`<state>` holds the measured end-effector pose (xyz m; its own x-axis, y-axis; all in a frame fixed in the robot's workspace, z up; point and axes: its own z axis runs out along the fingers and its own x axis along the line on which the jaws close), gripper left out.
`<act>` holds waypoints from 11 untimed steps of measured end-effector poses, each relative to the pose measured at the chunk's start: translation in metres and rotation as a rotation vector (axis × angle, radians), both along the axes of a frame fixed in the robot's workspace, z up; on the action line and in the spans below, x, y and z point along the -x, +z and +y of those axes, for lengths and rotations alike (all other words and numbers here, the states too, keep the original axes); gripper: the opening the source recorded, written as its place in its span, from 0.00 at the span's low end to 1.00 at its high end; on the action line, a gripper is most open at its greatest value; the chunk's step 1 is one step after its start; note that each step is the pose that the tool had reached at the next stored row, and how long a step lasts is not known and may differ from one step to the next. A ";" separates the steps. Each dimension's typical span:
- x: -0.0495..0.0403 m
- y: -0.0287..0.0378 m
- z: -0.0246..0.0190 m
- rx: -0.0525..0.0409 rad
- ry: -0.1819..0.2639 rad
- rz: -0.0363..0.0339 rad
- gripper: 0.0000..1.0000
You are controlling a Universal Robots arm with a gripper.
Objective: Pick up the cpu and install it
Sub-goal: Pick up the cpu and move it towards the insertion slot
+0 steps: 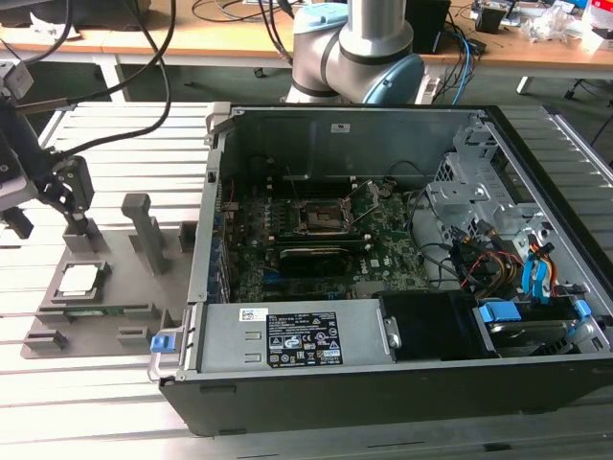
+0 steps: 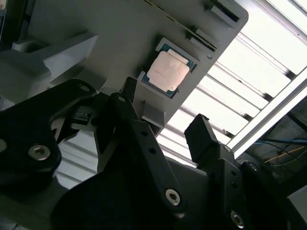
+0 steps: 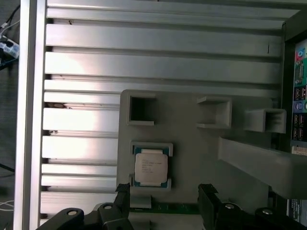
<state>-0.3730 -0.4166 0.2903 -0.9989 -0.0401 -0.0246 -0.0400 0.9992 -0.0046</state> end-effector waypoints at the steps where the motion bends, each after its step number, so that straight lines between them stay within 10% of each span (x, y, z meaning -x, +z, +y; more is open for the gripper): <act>1: 0.0000 -0.0013 0.0000 0.0000 0.000 0.0000 0.68; 11: 0.0000 -0.0148 0.0000 0.0000 0.000 0.0000 0.68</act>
